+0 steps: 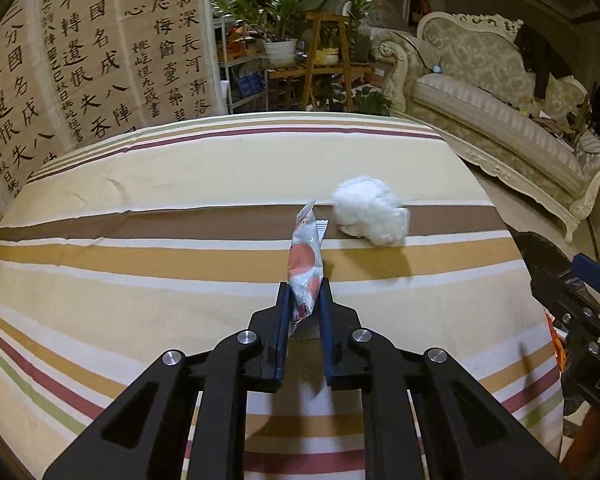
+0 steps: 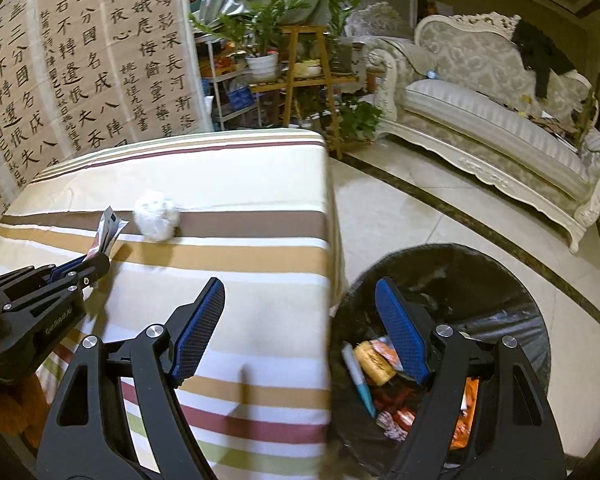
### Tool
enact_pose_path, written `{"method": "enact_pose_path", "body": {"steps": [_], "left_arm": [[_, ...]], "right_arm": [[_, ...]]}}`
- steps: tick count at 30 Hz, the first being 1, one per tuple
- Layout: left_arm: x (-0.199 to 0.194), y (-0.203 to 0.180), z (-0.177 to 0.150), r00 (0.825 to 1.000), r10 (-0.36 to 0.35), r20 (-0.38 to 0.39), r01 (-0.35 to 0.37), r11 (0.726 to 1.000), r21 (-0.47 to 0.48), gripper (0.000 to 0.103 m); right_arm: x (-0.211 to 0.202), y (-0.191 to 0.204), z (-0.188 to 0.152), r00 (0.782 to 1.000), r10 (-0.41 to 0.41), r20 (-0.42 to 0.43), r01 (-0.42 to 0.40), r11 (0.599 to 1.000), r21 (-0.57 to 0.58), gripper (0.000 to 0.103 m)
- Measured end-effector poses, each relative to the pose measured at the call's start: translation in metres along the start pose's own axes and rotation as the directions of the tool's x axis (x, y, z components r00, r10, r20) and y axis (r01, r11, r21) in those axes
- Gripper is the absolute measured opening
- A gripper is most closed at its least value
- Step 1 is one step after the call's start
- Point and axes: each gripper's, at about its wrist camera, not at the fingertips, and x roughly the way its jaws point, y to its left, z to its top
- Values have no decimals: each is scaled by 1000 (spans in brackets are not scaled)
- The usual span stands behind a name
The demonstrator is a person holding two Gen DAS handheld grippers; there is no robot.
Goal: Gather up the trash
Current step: 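Grasp the red-white tube with the left tool while the right tool grasps the white tissue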
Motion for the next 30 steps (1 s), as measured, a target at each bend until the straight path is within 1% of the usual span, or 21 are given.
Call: {"method": "enact_pose_path", "body": {"steps": [5, 11, 17, 24, 26, 28, 30], "left_arm": [[-3, 28, 4, 999, 50, 16, -49, 998, -36, 15], [-1, 66, 5, 994, 113, 6, -112, 990, -90, 15], [0, 94, 1, 988, 153, -6, -153, 980, -125, 15], [0, 120, -3, 982, 189, -24, -190, 969, -155, 15], [1, 126, -3, 980, 197, -28, -199, 966, -166, 15], [1, 132, -2, 979, 201, -31, -203, 964, -174, 15], [2, 134, -3, 979, 201, -34, -204, 962, -179, 15]], "right_arm": [[7, 21, 10, 999, 33, -1, -33, 999, -37, 76], [20, 46, 21, 997, 75, -17, -76, 995, -61, 76], [37, 70, 31, 994, 102, -39, -105, 990, -90, 76], [57, 96, 42, 992, 110, -60, -117, 985, -129, 76], [63, 101, 44, 991, 112, -69, -121, 983, -135, 74], [67, 106, 47, 990, 115, -79, -125, 982, -139, 68], [72, 110, 48, 989, 115, -90, -127, 981, -143, 65]]}}
